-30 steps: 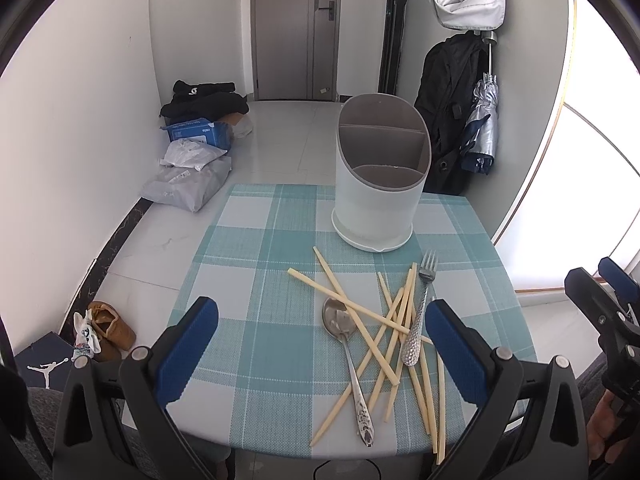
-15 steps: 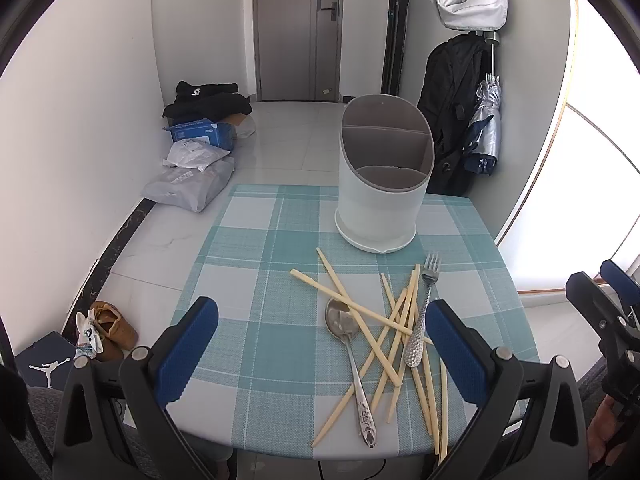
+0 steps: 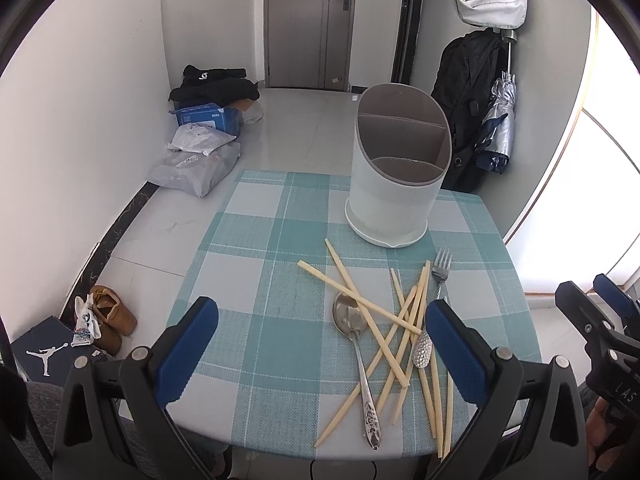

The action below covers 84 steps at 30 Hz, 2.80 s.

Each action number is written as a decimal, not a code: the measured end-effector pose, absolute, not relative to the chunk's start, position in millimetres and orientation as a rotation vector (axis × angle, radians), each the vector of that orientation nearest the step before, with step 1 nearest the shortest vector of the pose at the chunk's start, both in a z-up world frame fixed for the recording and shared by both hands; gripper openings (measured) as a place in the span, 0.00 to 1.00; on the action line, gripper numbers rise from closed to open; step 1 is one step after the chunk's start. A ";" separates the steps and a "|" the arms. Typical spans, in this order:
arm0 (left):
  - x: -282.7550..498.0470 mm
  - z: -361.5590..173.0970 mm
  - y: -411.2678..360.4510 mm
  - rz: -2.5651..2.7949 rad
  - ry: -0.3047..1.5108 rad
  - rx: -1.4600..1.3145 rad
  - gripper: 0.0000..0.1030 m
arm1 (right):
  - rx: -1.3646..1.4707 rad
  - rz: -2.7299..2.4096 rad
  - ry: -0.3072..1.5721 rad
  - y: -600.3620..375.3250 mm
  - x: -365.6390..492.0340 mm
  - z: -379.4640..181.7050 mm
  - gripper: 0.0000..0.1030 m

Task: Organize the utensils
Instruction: 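Grasp the silver fork with the right gripper, then grasp the silver spoon with the left gripper while the right gripper holds the fork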

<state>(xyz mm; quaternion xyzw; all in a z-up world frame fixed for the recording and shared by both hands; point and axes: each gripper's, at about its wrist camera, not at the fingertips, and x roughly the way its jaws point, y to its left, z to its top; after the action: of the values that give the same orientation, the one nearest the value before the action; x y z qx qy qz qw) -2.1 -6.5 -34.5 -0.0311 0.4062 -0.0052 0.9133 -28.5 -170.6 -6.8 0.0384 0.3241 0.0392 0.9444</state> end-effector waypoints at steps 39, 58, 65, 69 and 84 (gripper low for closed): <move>60.5 -75.9 46.7 0.077 1.104 -0.203 0.99 | -0.047 0.135 1.197 -131.3 134.8 -115.9 0.57; 56.3 -83.5 45.6 0.133 1.102 -0.124 0.99 | 0.145 0.194 1.112 -145.7 125.9 -101.1 0.04; 56.0 -93.0 48.6 0.124 1.119 -0.151 0.99 | 0.244 0.235 1.112 -150.0 118.1 -95.9 0.01; 53.3 -97.3 44.5 0.059 1.137 -0.193 0.99 | 0.259 0.255 1.091 -156.1 116.9 -90.2 0.00; 68.6 -124.0 7.1 -0.009 1.279 -0.095 0.99 | 0.329 0.279 1.004 -187.6 103.1 -70.2 0.01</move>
<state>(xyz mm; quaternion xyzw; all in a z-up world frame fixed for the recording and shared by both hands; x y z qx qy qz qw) 68.6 7.1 -124.0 -0.0445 0.5965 -0.0044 0.8014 103.1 -187.6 -70.2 0.1564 0.4774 0.1325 0.8544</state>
